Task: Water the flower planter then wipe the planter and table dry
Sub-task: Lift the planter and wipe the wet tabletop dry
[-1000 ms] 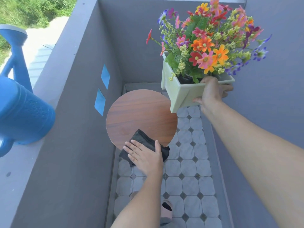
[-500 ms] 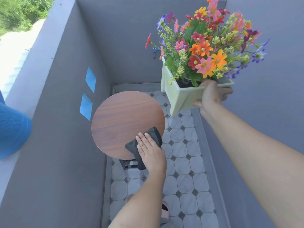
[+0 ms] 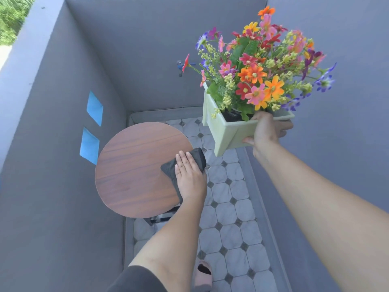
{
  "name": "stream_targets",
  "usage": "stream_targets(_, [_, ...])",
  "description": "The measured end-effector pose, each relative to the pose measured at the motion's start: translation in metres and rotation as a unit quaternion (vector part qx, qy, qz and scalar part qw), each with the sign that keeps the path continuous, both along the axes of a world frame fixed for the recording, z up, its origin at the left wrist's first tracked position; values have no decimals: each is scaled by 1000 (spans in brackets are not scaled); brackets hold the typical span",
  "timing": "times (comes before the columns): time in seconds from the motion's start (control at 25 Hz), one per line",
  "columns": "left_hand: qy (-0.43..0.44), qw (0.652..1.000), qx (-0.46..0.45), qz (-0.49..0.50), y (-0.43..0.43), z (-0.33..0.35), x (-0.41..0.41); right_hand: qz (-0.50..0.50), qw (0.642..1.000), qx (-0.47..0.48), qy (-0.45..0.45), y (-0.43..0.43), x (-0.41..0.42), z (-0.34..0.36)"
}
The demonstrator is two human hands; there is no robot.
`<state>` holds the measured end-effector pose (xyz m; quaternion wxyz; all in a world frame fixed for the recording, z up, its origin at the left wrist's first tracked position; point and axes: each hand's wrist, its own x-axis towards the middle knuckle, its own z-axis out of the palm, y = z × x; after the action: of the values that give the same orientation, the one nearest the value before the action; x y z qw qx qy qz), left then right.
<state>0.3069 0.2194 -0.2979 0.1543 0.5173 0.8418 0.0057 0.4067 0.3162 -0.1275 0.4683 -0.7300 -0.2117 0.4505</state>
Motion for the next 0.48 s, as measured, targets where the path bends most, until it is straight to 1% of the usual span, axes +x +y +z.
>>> stream_targets(0.16, [-48,998,42,9,31,7,-12,-8,1000,-9,0,5,4,-3])
stream_targets(0.28, [-50,996,71,31,49,10,-24,-12,1000,-8,-2,9,4,-4])
stream_targets(0.48, [-56,994,86,46,72,11,-44,-12,1000,-1,-7,14,4,-4])
